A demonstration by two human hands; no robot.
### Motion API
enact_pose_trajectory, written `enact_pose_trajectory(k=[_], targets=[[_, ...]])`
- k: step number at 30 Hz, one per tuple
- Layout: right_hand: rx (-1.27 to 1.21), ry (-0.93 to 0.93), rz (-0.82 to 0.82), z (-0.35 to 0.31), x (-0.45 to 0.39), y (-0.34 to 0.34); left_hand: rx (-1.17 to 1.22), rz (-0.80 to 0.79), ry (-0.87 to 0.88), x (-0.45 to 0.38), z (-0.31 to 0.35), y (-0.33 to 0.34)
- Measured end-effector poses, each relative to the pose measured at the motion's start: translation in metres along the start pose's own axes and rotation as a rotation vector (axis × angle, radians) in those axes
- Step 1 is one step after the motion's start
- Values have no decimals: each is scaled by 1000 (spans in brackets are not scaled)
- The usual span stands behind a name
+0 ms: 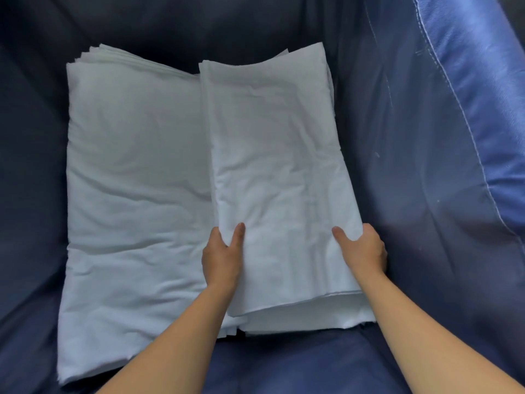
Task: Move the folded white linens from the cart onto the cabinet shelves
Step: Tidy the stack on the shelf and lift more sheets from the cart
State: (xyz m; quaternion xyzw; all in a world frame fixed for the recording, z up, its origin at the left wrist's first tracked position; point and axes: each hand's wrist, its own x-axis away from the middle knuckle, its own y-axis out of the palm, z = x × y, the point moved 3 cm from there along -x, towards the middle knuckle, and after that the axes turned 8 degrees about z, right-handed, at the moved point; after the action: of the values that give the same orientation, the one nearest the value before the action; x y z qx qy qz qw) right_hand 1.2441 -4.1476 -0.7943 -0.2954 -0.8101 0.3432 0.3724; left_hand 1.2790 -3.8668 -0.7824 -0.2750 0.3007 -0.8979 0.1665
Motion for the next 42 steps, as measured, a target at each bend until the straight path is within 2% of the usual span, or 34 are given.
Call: enact_pose_trajectory(k=[4,6,8,11,15,18,24,30,33,42], targets=[[78,-165,72,-9,11,10,-164,93,44,6,5,0],[149,-265,54,-18,17,18,-253,131,85,3,5,3],[213,-388,26,-29,20,25,-275,173,209,-4,8,5],[236,-578,-44,-49,21,37,-441,241,481,-21,20,13],[271,-721,-135,-80,21,58,-650,133,778,-43,43,32],[374,-712,-200,-90,13,74,-772,39,881,-58,53,51],[425,-675,-248,-101,-6,82,-836,21,891,-73,52,61],[332,-646,-186,-147,-44,87,-799,46,832,-124,102,69],[350,-589,-216,-162,-58,94,-791,-12,754,-148,115,75],[387,-542,-272,-171,-61,94,-785,-103,686,-150,122,74]])
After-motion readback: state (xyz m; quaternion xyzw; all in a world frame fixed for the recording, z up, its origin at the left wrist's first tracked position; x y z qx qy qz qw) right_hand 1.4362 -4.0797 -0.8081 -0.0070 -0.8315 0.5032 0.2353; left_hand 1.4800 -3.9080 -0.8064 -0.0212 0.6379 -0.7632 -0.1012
